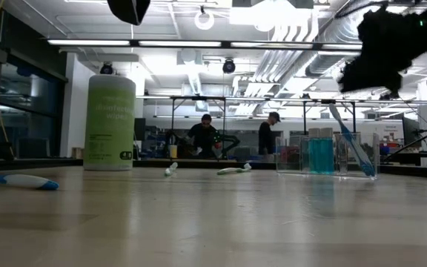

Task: Pick & Place toothbrushing station
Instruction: Put the blue toothbrush into the right of the transparent organizer

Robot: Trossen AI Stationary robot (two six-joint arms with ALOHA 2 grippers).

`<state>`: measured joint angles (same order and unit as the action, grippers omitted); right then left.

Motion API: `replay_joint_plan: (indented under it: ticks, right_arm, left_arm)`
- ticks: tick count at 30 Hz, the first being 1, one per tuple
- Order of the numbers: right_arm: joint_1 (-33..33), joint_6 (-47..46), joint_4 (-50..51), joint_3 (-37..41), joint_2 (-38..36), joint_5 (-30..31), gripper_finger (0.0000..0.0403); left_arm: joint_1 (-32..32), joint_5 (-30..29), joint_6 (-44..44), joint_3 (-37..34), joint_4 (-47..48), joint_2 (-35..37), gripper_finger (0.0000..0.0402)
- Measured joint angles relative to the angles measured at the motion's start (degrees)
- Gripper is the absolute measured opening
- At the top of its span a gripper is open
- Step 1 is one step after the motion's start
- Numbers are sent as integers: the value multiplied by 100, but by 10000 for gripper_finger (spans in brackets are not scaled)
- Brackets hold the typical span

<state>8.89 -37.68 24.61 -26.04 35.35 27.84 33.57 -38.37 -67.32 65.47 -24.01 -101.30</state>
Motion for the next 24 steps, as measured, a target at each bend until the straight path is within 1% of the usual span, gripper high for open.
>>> replay_joint_plan:
  ticks: [3,5,7,10,13,15,19,22,24]
  right_arm:
    - [47,362,-876,0,32,-876,137]
    - [109,553,-1362,-4,234,-1294,135]
    - [193,641,-1674,-3,460,-1573,133]
    - [321,648,-2023,-1,834,-1751,131]
    - [421,648,-2090,0,1189,-1753,132]
    - [447,649,-2198,-2,1416,-1756,133]
    - [463,649,-2396,-2,1746,-1755,131]
    - [463,672,-2471,-2,1888,-1754,131]
    - [463,721,-2579,-2,1947,-1754,132]
  left_arm:
    - [65,-742,322,0,33,0,122]
    - [105,-1113,671,0,252,0,122]
    - [157,-1450,1179,0,618,0,122]
    - [249,-1869,2302,0,1523,0,122]
    - [360,-2330,3720,-7,2553,0,122]
    - [430,-2479,4618,-7,3163,0,122]
    - [573,-2292,6096,-7,4066,113,122]
    - [627,-1694,7261,-7,4814,414,122]
    - [622,-1027,8098,-4,5488,700,122]
